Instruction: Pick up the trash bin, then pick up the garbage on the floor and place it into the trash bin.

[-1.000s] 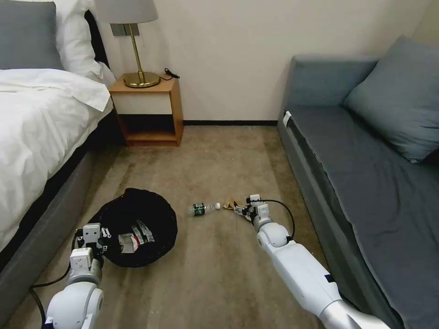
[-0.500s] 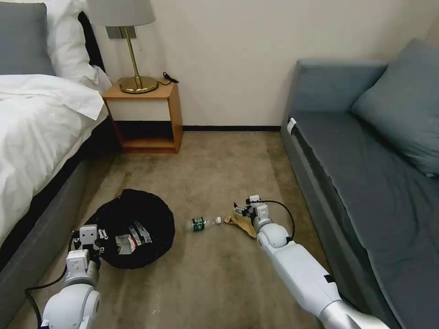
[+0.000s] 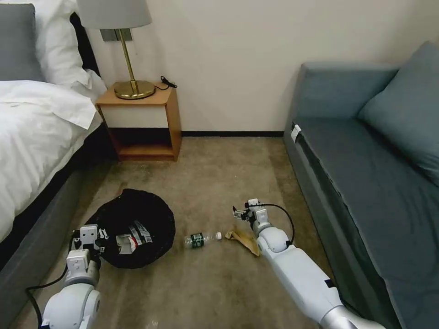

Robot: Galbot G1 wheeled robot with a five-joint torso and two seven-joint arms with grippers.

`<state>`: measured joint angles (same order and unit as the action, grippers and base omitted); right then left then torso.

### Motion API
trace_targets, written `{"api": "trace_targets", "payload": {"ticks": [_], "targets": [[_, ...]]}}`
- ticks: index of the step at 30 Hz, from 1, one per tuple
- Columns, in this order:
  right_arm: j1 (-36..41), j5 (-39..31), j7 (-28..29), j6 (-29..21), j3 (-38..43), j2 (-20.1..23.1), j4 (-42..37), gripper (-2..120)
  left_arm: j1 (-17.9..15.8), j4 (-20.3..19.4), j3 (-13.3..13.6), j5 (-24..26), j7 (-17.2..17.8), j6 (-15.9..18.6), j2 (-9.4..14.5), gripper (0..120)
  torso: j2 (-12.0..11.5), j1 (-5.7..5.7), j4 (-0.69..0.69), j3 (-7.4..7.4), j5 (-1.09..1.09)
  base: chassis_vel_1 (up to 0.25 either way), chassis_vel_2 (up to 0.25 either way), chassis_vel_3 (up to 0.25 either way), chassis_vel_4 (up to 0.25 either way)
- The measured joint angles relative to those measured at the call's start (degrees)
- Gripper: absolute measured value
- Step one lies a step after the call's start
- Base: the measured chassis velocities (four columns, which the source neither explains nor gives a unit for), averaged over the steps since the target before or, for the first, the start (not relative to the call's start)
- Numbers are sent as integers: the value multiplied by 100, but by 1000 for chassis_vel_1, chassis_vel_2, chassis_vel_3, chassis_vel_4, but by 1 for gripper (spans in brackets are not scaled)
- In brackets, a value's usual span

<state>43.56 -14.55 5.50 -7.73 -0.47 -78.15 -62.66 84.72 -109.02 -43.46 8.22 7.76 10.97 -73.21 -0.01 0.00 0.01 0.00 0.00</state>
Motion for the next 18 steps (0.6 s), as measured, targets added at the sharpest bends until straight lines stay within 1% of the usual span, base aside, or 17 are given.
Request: {"api": "trace_targets", "payload": {"ticks": [6,11,13,14,15,16,17,18], "targets": [[4,60,-51,4,-43,-5,3,100,-23,46,3,16,0,-7,6,0,0,0,-1,0,0,-137,133,129,-137],[-63,256,-312,50,-171,59,-18,100,-31,64,-7,68,3,-10,21,0,0,0,-2,0,0,-135,126,139,-137],[-168,290,-573,53,-365,144,-99,100,-45,78,-20,79,6,-12,32,0,0,0,-1,1,0,-79,94,97,-81],[-242,289,-833,53,-495,208,-163,100,-51,84,-25,82,7,-12,39,0,0,0,-1,1,-1,-10,65,53,-65],[-242,289,-833,53,-495,208,-163,100,-51,84,-25,82,7,-12,39,0,0,0,-1,1,-1,-10,65,53,-65],[-288,285,-1000,53,-573,244,-198,100,-53,85,-27,83,8,-12,43,0,0,0,0,1,-1,-10,65,53,-25],[-405,263,-1384,53,-748,314,-261,100,-56,86,-33,83,9,-12,49,0,0,0,0,0,0,0,0,0,0],[-495,230,-1618,53,-861,355,-284,100,-56,86,-38,83,9,-12,52,0,0,0,0,0,0,0,0,0,0]]}}
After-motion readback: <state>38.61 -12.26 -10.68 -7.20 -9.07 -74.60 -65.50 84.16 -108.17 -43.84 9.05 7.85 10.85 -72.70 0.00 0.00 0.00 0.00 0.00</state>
